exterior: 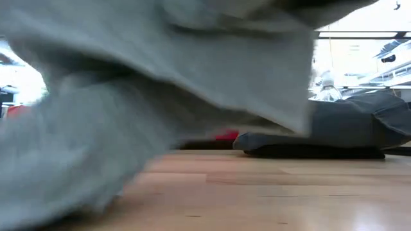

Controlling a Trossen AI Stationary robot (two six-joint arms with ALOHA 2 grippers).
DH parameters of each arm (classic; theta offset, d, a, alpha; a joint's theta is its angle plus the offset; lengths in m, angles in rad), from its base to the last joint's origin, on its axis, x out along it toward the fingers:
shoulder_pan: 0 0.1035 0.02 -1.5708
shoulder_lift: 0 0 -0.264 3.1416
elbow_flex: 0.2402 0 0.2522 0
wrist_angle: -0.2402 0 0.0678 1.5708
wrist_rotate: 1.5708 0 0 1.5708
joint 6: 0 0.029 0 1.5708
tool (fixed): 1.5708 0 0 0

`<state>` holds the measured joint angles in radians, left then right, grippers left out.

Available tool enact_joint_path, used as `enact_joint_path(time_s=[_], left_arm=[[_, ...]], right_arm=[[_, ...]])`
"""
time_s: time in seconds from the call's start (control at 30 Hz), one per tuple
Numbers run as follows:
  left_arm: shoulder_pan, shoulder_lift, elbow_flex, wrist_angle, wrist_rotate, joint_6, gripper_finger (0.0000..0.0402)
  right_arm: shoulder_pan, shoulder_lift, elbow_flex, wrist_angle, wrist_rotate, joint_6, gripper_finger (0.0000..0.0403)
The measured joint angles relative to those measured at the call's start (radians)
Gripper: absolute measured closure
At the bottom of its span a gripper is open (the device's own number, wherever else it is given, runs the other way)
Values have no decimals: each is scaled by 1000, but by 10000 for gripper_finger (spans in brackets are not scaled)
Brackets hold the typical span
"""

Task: Fold Laundry from Bin
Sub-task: Fold the gray shirt

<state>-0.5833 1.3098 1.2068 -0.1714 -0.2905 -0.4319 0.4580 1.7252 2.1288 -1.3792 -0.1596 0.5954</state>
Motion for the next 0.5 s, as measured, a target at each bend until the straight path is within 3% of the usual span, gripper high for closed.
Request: enact_joint_path(time_s=[0.5], left_arm=[[2,179,0,162,0,-76,394]], right_arm=[[59,1,-9,-45,-21,204,390]])
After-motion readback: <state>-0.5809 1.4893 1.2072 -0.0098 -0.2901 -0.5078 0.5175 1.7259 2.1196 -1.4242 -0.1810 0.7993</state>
